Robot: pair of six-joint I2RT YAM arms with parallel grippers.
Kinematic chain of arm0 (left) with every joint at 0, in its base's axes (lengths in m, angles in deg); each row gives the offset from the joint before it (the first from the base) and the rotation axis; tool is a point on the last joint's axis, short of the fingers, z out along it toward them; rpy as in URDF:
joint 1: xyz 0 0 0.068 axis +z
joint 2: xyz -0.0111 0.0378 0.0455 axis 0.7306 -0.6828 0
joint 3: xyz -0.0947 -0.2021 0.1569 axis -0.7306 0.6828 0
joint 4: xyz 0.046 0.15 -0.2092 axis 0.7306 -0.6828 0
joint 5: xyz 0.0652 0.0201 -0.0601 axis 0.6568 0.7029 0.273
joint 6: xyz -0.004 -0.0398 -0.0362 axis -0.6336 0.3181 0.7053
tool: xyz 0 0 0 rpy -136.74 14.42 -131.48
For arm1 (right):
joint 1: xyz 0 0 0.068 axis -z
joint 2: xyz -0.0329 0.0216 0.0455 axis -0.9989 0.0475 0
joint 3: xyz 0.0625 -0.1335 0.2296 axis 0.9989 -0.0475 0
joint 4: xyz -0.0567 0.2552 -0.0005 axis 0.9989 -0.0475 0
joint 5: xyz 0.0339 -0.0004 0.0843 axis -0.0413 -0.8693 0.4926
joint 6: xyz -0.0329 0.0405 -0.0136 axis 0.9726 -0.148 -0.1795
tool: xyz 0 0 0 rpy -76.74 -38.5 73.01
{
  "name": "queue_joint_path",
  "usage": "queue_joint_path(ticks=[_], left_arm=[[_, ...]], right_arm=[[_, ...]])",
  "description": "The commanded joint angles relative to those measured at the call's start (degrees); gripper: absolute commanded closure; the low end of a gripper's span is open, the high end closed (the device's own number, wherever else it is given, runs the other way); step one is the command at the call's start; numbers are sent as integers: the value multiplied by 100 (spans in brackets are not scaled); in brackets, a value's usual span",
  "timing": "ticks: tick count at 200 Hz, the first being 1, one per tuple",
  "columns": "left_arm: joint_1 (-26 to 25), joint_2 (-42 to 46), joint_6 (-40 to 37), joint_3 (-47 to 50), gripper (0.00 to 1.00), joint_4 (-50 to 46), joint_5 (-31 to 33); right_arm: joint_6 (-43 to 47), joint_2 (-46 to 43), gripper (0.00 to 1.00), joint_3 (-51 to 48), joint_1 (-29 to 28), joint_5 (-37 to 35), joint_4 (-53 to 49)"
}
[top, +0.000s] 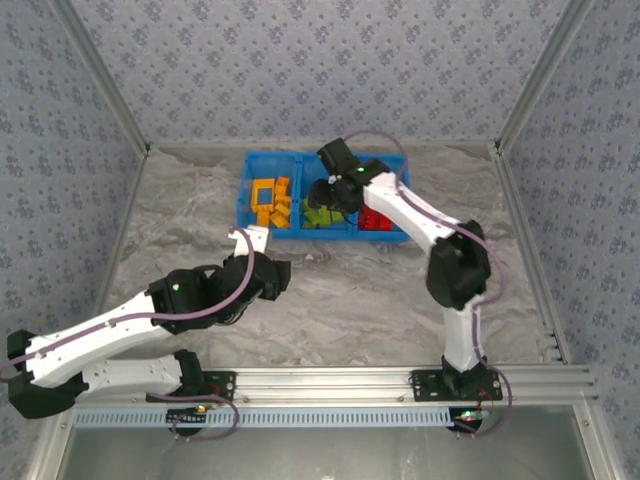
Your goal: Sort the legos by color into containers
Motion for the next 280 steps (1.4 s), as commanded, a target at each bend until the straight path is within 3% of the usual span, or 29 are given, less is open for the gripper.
queue_joint_path(ticks=[1,35,47,51,58,67,71,73,89,112,129,145,154,163,180,194,208,247,268,280], left_arm=[[328,53,196,-223,38,-343,-205],[1300,78,120,-162,37,-397,-1380],[1635,139,41,-81,37,-324,-1767],[1741,177,14,-51,36,-301,-1874],[1928,247,-17,12,35,-258,-2031],[2153,352,-36,78,28,-250,-2135],[2262,410,-52,121,9,-255,-2173],[2318,434,-67,137,4,-241,-2200],[2754,610,-187,275,2,-262,-2300],[2929,868,-465,466,2,-294,-1619],[2942,992,-406,573,2,-434,-559],[3046,959,-114,734,2,-564,619],[3156,957,-217,966,2,-319,1017],[3358,969,-543,1322,2,267,1122],[3656,1080,-2671,2468,2,2454,665],[3994,991,-3042,2857,2,2914,781],[4583,845,-3546,3238,2,3541,163],[5885,52,-3678,4401,2,5965,-734],[6371,-811,-3643,4003,2,5993,-1384],[6439,-1184,-3712,3944,2,6556,-1505]], right_arm=[[-9,-1323,33,-1095,-58,-934,491],[167,-3502,20,-3179,-220,-2151,1127],[197,-4226,11,-3870,-214,-2463,1103],[208,-4457,1,-4035,-204,-2546,1056],[195,-4817,0,-4270,-185,-2761,929],[194,-5298,0,-4589,-185,-3103,730],[168,-5501,0,-4685,-185,-3284,581],[165,-5580,0,-4761,-189,-3367,536],[233,-6426,0,-5224,-229,-3877,291],[-240,-7327,0,-5609,-165,-4421,-186],[-436,-7538,0,-5861,54,-4900,-278],[472,-7804,0,-6519,208,-5153,676],[1272,-7942,0,-6957,361,-5055,1860],[1945,-7973,0,-7550,567,-4771,2946],[2560,-7756,0,-8452,1190,-4162,4414],[2614,-7402,0,-8717,1769,-3701,4707],[2608,-6980,0,-8792,2323,-3090,5013],[2890,-5503,0,-9006,3046,-2308,6923],[2991,-4741,0,-8832,3186,-2049,7644],[3078,-4332,0,-8731,3227,-1960,8052]])
